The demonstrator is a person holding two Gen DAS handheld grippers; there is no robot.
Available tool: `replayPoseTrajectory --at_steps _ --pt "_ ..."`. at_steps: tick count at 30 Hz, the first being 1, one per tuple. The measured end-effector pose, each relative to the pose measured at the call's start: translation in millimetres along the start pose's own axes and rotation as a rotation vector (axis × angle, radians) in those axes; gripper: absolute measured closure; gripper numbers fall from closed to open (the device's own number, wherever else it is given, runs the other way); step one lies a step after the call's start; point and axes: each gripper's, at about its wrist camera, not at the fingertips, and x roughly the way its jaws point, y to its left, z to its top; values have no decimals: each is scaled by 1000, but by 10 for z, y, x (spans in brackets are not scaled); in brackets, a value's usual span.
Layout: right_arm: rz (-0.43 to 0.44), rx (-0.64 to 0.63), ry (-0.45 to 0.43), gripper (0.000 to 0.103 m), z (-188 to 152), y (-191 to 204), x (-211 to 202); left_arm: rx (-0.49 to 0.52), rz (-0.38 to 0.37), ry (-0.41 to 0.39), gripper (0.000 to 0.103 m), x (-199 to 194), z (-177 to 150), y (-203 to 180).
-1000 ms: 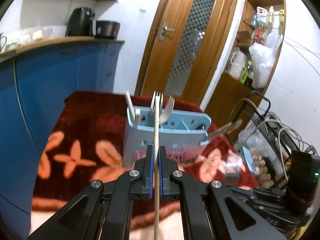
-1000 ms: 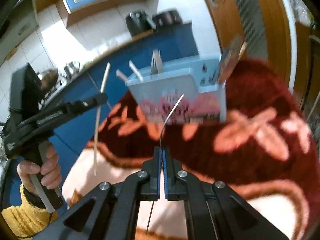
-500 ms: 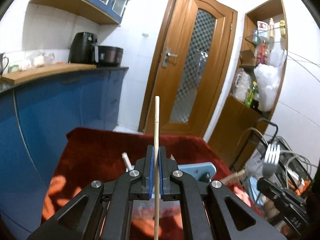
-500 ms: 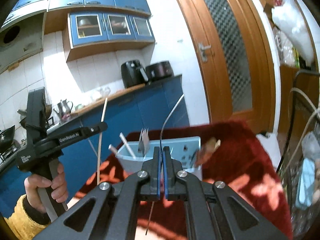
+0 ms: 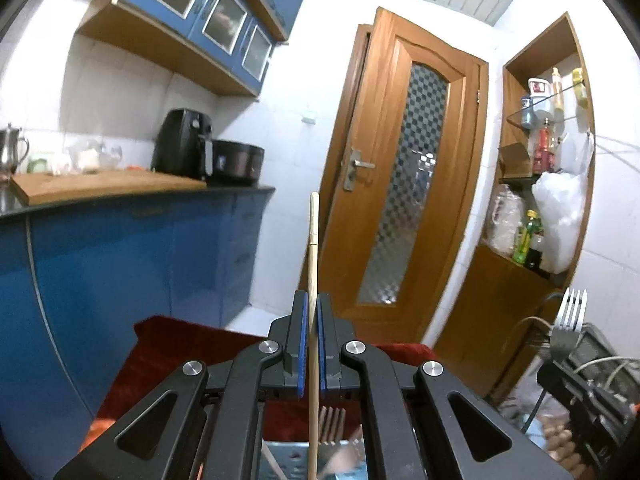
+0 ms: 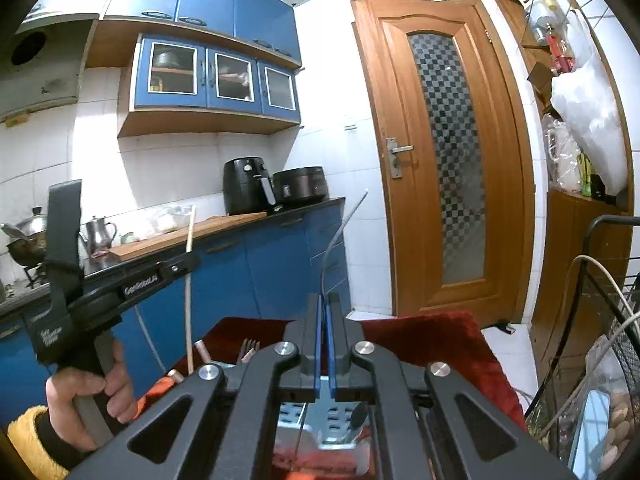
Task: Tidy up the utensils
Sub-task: 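Insert the chopstick with the left tool while the right tool inserts the fork into the caddy, then open both tools and withdraw them from the caddy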
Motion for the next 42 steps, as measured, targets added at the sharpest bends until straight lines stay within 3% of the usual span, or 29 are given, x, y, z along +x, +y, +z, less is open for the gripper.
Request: replayPoseTrajectory --at_steps 12,19,30,42 --pt "-62 -76 44 100 -204 0 527 9 12 54 99 240 -351 52" --pt "-2 -36 128 95 -306 -60 646 21 1 95 96 222 -433 20" --pt "56 -21 56 88 -136 -15 301 16 -11 112 96 -77 -342 40" --pt "126 11 65 88 -68 149 -221 66 -6 127 96 -677 -273 -62"
